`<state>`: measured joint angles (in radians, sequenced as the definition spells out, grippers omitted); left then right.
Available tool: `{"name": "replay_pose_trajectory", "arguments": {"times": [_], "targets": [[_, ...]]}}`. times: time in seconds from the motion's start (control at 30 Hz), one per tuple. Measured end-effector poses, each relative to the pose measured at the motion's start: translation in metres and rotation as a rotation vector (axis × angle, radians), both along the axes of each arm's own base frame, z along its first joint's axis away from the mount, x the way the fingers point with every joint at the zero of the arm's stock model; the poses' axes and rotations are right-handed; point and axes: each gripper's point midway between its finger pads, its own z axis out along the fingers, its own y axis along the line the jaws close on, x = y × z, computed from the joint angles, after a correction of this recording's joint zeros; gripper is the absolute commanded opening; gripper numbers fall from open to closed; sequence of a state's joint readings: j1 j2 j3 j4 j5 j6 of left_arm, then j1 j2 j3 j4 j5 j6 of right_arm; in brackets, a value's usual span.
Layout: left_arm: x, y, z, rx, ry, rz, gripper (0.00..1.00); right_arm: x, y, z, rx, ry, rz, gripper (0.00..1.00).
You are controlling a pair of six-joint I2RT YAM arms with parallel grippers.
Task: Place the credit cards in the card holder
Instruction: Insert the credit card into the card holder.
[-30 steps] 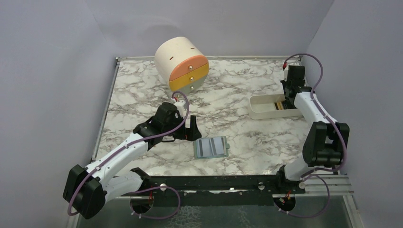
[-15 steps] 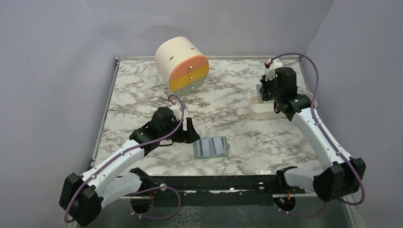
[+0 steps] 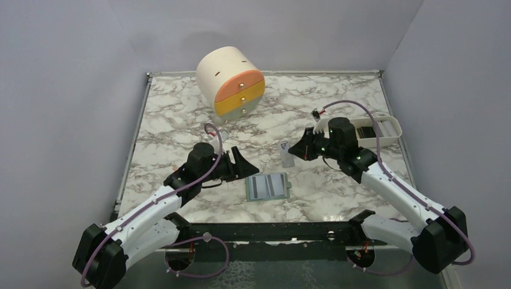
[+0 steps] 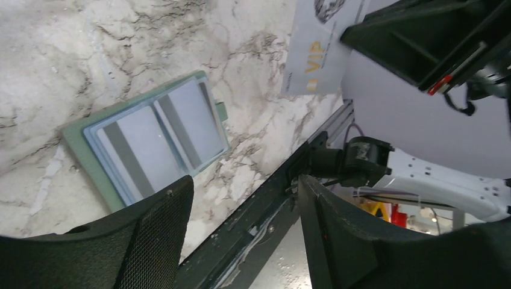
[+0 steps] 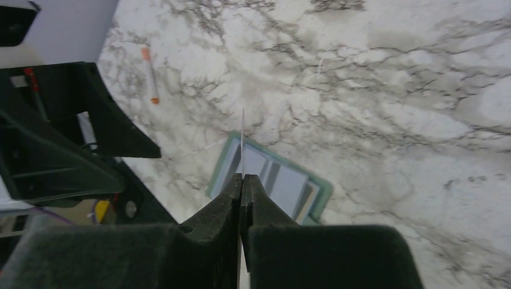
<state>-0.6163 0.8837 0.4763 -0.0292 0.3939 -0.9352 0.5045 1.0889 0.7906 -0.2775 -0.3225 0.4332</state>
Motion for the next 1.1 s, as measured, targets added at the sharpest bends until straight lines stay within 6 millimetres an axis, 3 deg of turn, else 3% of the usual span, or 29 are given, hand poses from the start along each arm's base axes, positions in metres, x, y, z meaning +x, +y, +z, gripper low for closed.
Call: {"name": "replay_pose_trajectory", "arguments": {"times": [0.33, 0.53, 0.73, 0.8, 0.87, 0.93, 1.1], "targets": [[-0.001, -0.017, 0.032, -0.224, 0.02, -0.001, 0.52, -0.044, 0.037, 0.027, 0.405, 0.153, 0.082, 0.01], [-0.003, -0.022, 0.061, -0.313, -0.021, -0.031, 0.48, -0.06, 0.054, 0.045, 0.516, 0.205, 0.139, 0.01], [-0.006, -0.025, 0.072, -0.348, -0.027, -0.058, 0.44, -0.069, 0.07, 0.055, 0.584, 0.239, 0.192, 0.01], [-0.007, -0.025, 0.074, -0.355, -0.025, -0.062, 0.35, -0.071, 0.072, 0.054, 0.59, 0.25, 0.2, 0.01], [-0.007, -0.026, 0.076, -0.366, -0.022, -0.062, 0.14, -0.072, 0.074, 0.052, 0.592, 0.26, 0.204, 0.01], [-0.007, -0.026, 0.078, -0.375, -0.023, -0.062, 0.0, -0.074, 0.075, 0.049, 0.594, 0.271, 0.206, 0.01], [-0.008, -0.026, 0.077, -0.381, -0.017, -0.059, 0.0, -0.075, 0.074, 0.043, 0.596, 0.284, 0.201, 0.12]]}}
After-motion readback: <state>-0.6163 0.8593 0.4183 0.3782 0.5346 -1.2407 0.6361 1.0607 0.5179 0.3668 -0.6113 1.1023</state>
